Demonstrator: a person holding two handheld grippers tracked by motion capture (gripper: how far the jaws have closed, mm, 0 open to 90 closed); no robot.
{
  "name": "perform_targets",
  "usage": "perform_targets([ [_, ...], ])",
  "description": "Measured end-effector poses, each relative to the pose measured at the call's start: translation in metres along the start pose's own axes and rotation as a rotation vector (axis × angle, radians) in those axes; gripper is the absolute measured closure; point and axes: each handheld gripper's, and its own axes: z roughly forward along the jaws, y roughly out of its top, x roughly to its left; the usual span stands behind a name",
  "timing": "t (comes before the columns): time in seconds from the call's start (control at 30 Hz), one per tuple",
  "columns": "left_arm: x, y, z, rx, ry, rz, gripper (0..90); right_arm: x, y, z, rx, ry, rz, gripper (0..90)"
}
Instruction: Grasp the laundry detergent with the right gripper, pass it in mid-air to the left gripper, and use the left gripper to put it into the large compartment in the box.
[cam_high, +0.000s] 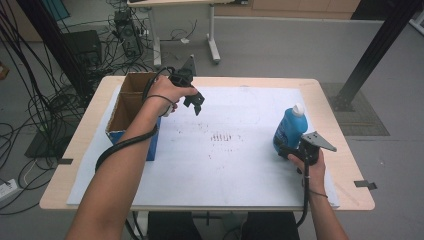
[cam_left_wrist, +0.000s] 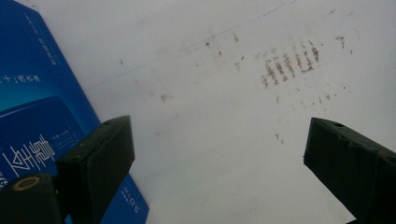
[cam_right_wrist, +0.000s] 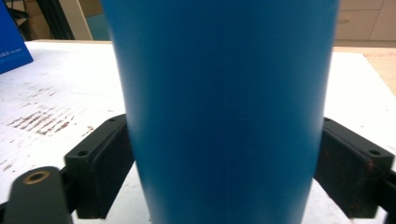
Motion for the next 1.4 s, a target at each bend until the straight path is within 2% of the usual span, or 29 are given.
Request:
perform_targets([
  [0.67,-0.0015,-0.0007,0.0017,0.004,-0.008,0.002,9.0,-0.0006,-0.0012,0.0032,-0.011,-0.027,0.005,28.5],
  [1.1,-0.0023,-0.0015,0.0015,0.002,-0.008,0.002,9.0,0.0016,-0.0008,0.0041,-0.013,-0.006,-0.004,38.4],
  [1.4,-0.0023,-0.0016,0.0011,-0.007,-0.01,-0.006,9.0,0.0022,-0.0005,0.004,-0.014,-0.007,-0.013,39.5],
])
